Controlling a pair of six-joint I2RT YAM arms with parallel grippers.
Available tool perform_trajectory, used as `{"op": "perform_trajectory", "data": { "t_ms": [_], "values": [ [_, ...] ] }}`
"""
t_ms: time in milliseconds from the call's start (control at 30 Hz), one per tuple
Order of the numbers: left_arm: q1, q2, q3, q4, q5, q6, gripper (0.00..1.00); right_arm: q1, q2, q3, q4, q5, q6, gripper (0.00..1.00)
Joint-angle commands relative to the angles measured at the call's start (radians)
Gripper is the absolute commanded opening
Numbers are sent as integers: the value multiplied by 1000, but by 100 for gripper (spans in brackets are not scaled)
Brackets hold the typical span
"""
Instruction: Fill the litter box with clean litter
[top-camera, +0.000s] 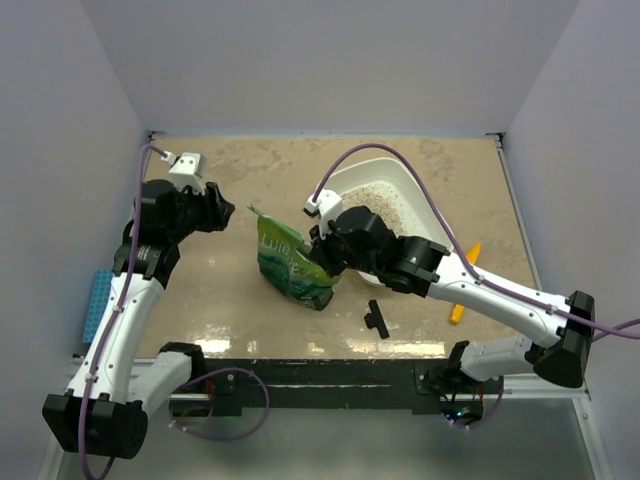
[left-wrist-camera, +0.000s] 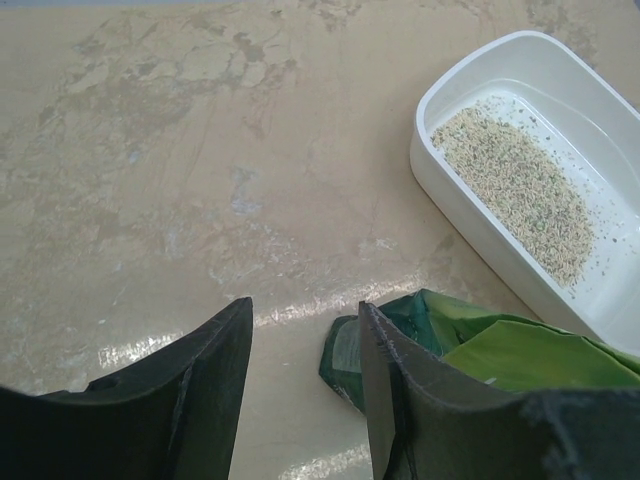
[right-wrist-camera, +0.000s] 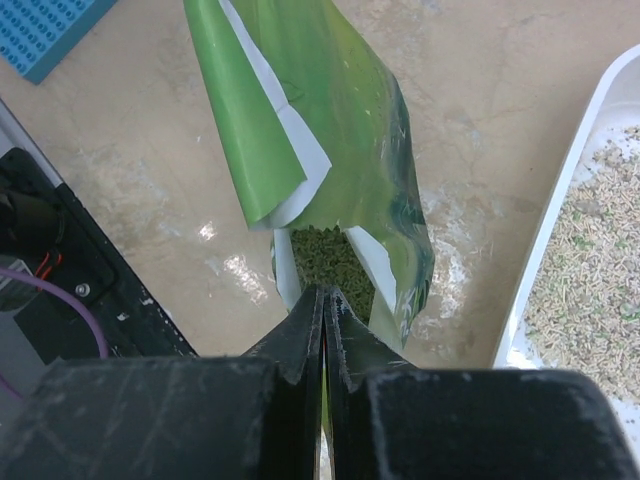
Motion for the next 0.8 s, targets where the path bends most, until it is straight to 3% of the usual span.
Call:
{"op": "perform_trajectory", "data": {
  "t_ms": [0, 433, 467, 533, 567, 633, 667, 767],
  "values": [
    [-3, -25, 4, -6, -20, -13, 51, -3, 2, -5, 102, -6, 26, 0],
    [-8, -25, -5, 6, -14, -13, 51, -26, -1, -116, 146, -29, 20, 0],
    [-8, -24, -6, 6, -14, -11, 51, -28, -1, -117, 148, -33, 20, 4],
    [-6, -27, -6, 8, -14, -10, 51, -26, -3, -117, 151, -59, 13, 26],
    [-6, -27, -7, 8, -14, -10, 51, -26, -4, -117, 155, -70, 12, 43],
    [-6, -28, -10, 8, -14, -7, 51, -26, -9, -113, 160, -117, 6, 55],
    [-6, -28, -10, 8, -16, -7, 51, -25, -10, -110, 163, -133, -4, 68],
    [-6, -25, -12, 8, -10, -7, 51, -26, -9, -102, 166, -209, -30, 80]
  ]
}}
